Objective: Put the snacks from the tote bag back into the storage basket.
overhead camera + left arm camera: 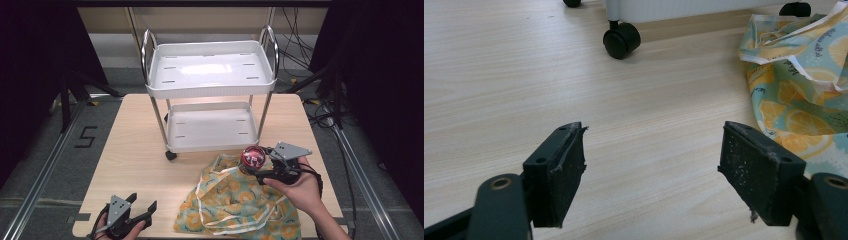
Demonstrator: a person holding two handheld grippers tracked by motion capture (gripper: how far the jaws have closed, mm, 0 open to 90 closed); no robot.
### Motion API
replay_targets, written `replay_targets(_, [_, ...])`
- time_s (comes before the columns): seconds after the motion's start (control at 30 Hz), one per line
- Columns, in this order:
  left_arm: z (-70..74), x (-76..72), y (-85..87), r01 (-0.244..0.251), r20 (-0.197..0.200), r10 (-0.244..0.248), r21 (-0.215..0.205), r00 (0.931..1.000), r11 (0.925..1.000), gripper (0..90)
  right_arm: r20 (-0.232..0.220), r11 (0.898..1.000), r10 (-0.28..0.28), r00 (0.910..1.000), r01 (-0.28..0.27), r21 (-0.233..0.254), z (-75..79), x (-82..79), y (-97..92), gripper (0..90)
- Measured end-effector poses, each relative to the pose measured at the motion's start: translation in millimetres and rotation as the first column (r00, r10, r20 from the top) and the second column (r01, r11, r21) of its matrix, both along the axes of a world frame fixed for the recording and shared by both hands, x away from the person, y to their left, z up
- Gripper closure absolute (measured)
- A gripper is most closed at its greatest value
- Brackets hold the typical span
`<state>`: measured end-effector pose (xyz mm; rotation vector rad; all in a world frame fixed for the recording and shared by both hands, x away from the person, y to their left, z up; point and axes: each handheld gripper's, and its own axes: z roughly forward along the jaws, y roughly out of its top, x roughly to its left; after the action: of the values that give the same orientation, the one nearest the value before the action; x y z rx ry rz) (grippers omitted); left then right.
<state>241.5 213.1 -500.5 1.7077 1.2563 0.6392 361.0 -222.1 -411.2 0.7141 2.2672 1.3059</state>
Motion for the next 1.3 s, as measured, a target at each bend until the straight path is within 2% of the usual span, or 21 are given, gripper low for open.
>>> replay_targets(0.03, [-0.2,0.1,0.0,0.001,0.003,-0.001,-0.003,1.0,1.0,25.7,-0.022,1.0,0.007,0.9997,-0.007,0.002,0.4,-0.3,0.3,26.0])
replay_targets(0.2, [0.3,-0.4,0.2,-0.002,-0.005,0.002,0.008,1.0,1.0,25.7,-0.017,1.0,0.003,0.9999,-0.003,-0.003,1.6,0.9,0.6,26.0])
replay_targets(0.27, [0.1,0.0,0.2,0.002,-0.001,-0.002,0.0,1.0,1.0,25.7,-0.028,1.0,-0.005,0.9996,0.005,0.017,0.8,0.1,3.1,26.0])
replay_targets(0.33, [0.1,0.0,0.2,0.003,-0.001,-0.003,0.001,1.0,1.0,25.7,-0.025,1.0,-0.008,0.9997,0.009,0.019,0.6,0.5,3.6,26.0])
replay_targets(0.37, [0.0,0.0,0.3,0.003,0.0,-0.003,0.001,1.0,1.0,25.7,-0.017,1.0,0.014,0.9998,-0.014,0.0,1.3,2.4,3.2,26.0])
replay_targets(0.5, [0.1,-0.1,0.3,0.003,-0.002,-0.003,0.005,1.0,1.0,25.7,-0.014,1.0,0.002,0.9999,-0.001,0.015,0.0,3.5,5.7,26.0])
replay_targets(0.6, [0.3,-0.3,-1.1,-0.005,-0.003,0.005,0.004,1.0,1.0,25.7,-0.023,1.0,0.01,0.9997,-0.01,0.001,1.0,4.8,6.2,26.0])
replay_targets(0.77, [-0.1,0.3,-0.4,0.0,0.002,0.0,-0.004,1.0,1.0,25.7,-0.023,1.0,0.002,0.9997,-0.002,0.018,-0.5,5.5,9.4,26.0])
replay_targets(0.87, [-0.3,0.3,-0.6,0.0,0.006,0.0,-0.007,1.0,1.0,25.7,-0.029,1.0,0.011,0.9995,-0.011,0.006,0.0,6.7,8.8,26.0])
replay_targets(0.9, [0.6,-0.3,0.1,0.002,0.0,-0.002,0.007,1.0,1.0,25.7,-0.029,1.0,0.01,0.9995,-0.009,0.005,0.1,6.7,8.8,26.0])
replay_targets(0.97, [-0.3,0.5,-0.9,-0.001,0.007,0.001,-0.009,1.0,1.0,25.7,-0.031,1.0,0.005,0.9995,-0.005,0.008,0.2,6.7,8.8,26.0])
replay_targets(1.0, [0.6,-0.2,-0.9,-0.008,-0.001,0.008,0.004,1.0,1.0,25.7,-0.031,1.0,0.005,0.9995,-0.004,0.008,0.4,6.9,8.6,26.0])
replay_targets(1.1, [0.6,-0.1,-0.9,-0.008,0.0,0.008,0.002,1.0,1.0,25.7,-0.037,1.0,0.002,0.9993,-0.002,0.008,1.1,7.3,8.5,26.0])
replay_targets(1.17, [-0.1,0.6,-0.6,-0.003,0.007,0.003,-0.009,1.0,1.0,25.8,-0.035,1.0,-0.007,0.9994,0.007,0.01,1.5,7.7,8.9,26.0])
replay_targets(1.3, [0.5,0.2,-0.2,-0.006,0.001,0.006,0.001,1.0,1.0,25.8,-0.022,1.0,0.0,0.9998,0.0,0.004,2.4,10.8,8.9,26.0])
